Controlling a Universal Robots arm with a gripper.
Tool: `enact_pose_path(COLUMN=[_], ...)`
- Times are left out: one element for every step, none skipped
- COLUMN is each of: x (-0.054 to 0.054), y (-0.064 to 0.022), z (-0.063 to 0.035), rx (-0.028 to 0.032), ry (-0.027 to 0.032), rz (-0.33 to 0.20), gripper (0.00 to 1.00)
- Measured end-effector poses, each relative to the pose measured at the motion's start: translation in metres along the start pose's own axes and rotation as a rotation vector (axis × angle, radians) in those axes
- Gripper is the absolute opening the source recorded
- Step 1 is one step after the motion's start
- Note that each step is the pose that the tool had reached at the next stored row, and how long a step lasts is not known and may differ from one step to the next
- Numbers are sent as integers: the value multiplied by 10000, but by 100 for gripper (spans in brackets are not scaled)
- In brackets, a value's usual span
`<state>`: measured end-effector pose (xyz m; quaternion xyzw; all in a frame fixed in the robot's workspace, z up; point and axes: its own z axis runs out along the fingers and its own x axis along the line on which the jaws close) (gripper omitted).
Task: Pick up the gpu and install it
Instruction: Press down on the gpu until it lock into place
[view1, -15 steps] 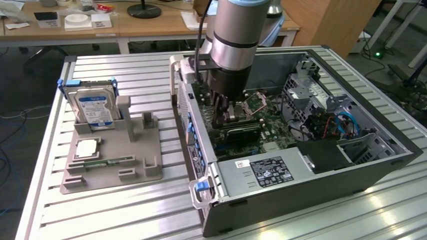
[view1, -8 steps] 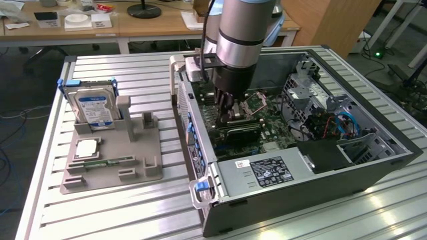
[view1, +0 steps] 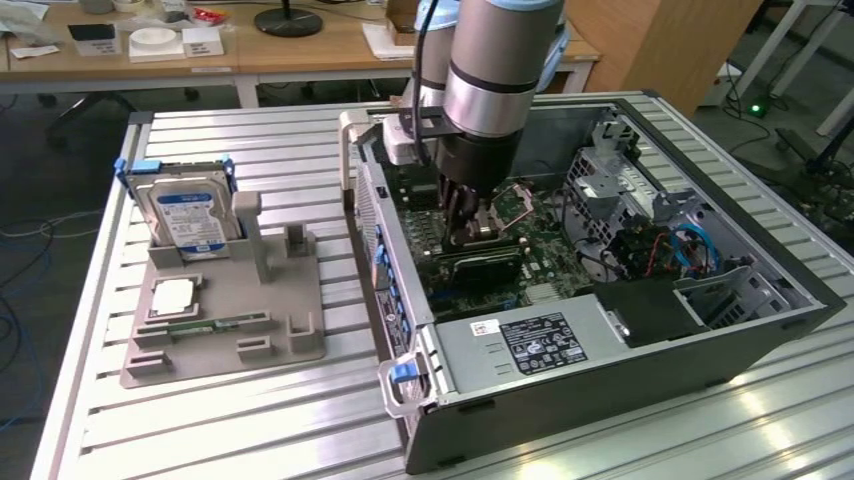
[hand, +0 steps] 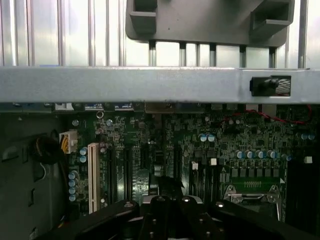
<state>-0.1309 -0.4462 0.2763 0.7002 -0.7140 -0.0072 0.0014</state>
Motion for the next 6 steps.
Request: enact_pose_path(x=[0,0,0,0,0,0], y=[0,0,0,0,0,0], z=[0,0,1,1,1,1], rx=[-1,-1,0,0,0,0], ry=[0,1,-1,-1,-1,-1], rz=[2,2,1,1,1,1], gripper=[11,11,11,11,11,11])
